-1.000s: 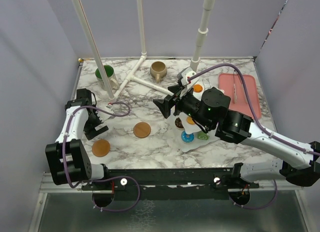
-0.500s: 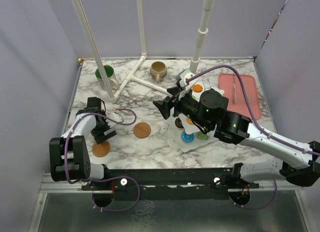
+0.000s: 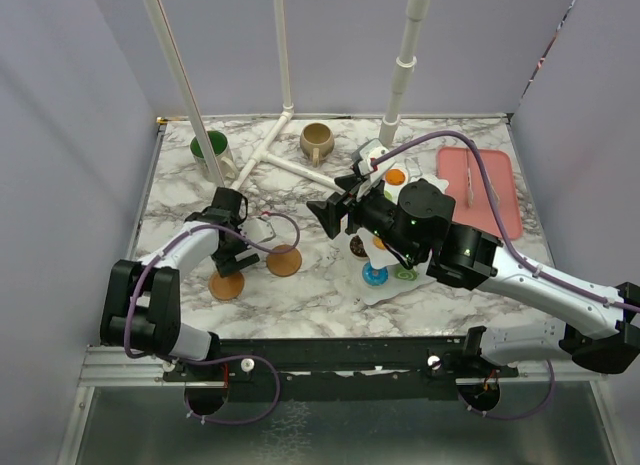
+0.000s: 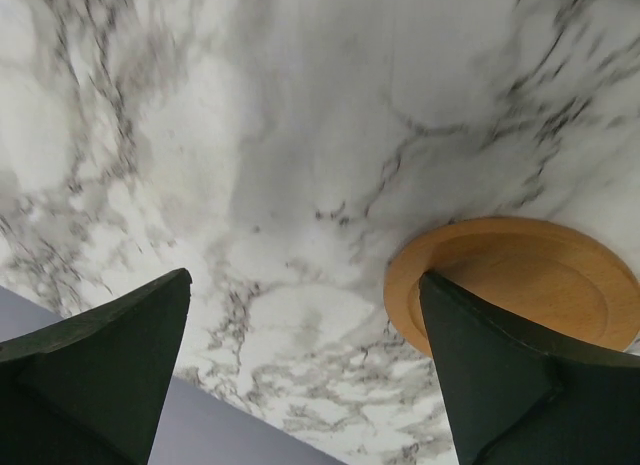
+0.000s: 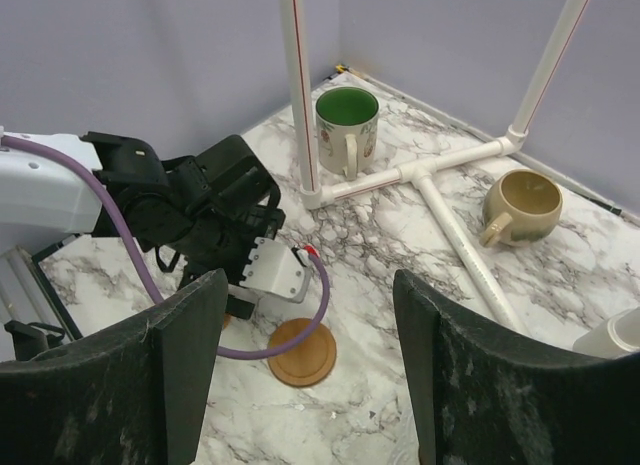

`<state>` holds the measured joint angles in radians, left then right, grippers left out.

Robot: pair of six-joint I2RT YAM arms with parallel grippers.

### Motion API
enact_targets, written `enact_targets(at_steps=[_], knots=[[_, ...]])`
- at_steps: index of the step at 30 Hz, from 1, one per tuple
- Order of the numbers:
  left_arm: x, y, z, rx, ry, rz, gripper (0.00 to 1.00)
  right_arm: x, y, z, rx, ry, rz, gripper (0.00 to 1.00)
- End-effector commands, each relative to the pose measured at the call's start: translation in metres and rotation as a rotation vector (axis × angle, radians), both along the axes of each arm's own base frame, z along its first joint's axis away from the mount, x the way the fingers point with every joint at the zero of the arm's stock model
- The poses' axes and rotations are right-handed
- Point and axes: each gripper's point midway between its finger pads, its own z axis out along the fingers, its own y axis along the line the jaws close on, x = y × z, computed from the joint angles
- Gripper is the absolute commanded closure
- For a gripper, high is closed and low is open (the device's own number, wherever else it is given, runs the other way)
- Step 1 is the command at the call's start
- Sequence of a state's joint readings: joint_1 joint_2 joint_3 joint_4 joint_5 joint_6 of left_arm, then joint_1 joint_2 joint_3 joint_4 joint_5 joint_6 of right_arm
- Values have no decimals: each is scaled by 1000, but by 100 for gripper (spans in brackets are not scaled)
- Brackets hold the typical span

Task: Serve the afternoon tea
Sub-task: Move the coaster to the center of the board.

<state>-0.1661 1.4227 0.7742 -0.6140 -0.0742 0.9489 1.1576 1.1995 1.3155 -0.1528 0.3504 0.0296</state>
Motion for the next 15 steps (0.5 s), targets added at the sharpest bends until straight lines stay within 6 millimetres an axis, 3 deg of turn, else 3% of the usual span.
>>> enact_targets(at_steps=[1,8,12,15], knots=[[19,-68,-12,-222,-39,-28,1,2,-5,1,17,-3,-33,29],[39,-102,-3,-257,-53,-54,1,5,-7,0,9,-1,-54,29],[43,-102,7,-243,-58,-83,1,5,-10,3,12,1,-67,29],[32,-102,17,-246,-34,-115,1,6,-12,9,19,-4,-73,29]])
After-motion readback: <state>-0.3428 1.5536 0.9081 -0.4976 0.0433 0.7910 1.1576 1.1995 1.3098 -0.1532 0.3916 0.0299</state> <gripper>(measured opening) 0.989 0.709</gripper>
